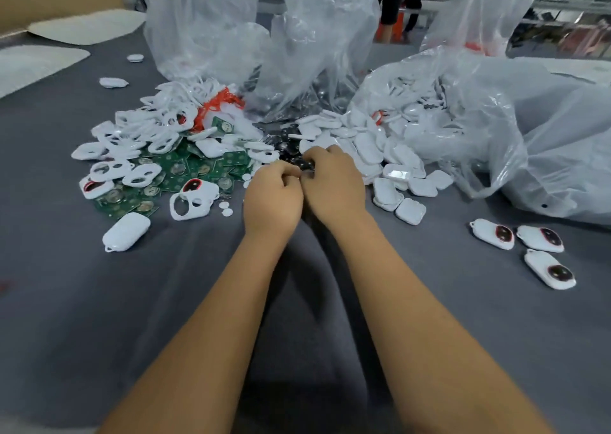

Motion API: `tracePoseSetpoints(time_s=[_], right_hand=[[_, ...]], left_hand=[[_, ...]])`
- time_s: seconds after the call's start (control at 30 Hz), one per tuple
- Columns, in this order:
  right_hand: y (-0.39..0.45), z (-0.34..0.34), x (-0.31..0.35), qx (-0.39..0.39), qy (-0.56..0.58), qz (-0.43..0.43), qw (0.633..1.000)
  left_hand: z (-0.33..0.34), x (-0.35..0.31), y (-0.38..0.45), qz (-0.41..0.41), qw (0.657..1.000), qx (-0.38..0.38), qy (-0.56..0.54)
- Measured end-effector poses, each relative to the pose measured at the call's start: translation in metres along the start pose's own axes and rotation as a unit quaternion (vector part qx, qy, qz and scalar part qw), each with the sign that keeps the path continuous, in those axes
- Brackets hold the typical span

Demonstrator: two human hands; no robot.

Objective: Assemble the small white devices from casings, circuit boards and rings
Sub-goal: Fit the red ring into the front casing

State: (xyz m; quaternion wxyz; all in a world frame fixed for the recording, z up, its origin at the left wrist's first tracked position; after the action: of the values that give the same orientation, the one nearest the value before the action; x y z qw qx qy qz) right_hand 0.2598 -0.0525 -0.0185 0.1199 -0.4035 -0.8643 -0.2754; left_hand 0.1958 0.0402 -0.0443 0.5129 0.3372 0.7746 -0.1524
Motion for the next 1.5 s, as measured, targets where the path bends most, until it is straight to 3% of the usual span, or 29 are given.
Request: tracePoseSetpoints(time_s=[0.13,0.2,0.27,0.4,0.57,0.7,0.8,0.9,1.0,1.07,1.13,1.2,1.27,1.37,1.5], right_hand=[[0.006,0.02,0.012,-0.001,0.086,-0.022,0.996],[0.002,0.028,0.011,-0.001,0.082,-0.044,0.996],[0.001,0.029,0.004,-0.024,0.083,-0.047,0.995],[0.003,0.027,0.001,-0.043,0.11,-0.041,0.992],[0.001,0.029,0.002,-0.036,0.093,-0.055,0.993],[0.001,0.03,-0.006,-0.035,0.142,-0.024,0.989],[0.001,0.029,-0.014,-0.052,0.215,0.016,0.975],[0.0,0.027,-0.028,-0.098,0.33,0.093,0.934],[-0.002,0.023,-0.045,-0.145,0.42,0.171,0.88],[-0.004,0.022,-0.048,-0.148,0.467,0.182,0.852],[-0.004,0.021,-0.046,-0.138,0.496,0.164,0.842],[-0.004,0.019,-0.041,-0.123,0.508,0.135,0.841],[-0.005,0.018,-0.038,-0.121,0.529,0.123,0.831],[-0.005,0.018,-0.037,-0.122,0.547,0.13,0.818],[-0.005,0.019,-0.033,-0.095,0.531,0.112,0.835]], left_hand=[[-0.022,-0.008,0.015,0.048,0.995,-0.077,0.042],[-0.036,-0.012,0.019,0.069,0.981,-0.139,0.119],[-0.046,-0.007,0.024,0.039,0.959,-0.179,0.216],[-0.052,0.021,0.023,-0.107,0.937,-0.114,0.313],[-0.049,0.028,0.015,-0.11,0.928,-0.082,0.348],[-0.059,0.024,0.018,-0.102,0.936,-0.114,0.317],[-0.072,0.017,0.016,-0.076,0.948,-0.181,0.252],[-0.081,-0.008,0.004,0.067,0.954,-0.272,0.11],[-0.076,-0.031,-0.009,0.209,0.932,-0.296,0.0],[-0.066,-0.034,-0.004,0.214,0.939,-0.253,-0.093],[-0.049,-0.027,0.012,0.118,0.949,-0.15,-0.252],[-0.023,-0.016,0.024,-0.014,0.911,-0.037,-0.411],[-0.002,-0.009,0.027,-0.089,0.861,0.044,-0.499],[0.016,-0.003,0.027,-0.128,0.798,0.127,-0.575],[0.027,-0.008,0.024,-0.118,0.802,0.212,-0.545]])
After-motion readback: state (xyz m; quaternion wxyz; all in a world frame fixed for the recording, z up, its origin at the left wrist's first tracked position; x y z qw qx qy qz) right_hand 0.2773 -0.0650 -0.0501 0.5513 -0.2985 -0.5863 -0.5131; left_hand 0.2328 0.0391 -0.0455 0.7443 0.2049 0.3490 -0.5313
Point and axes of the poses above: each hand's wrist, its own y-axis towards the middle knuckle, its own z-axis out of the palm, x = y × z, the point moved 7 cm from there along y, towards the middle knuckle, and after that the axes turned 9 degrees about -z, right-handed, at the moved point
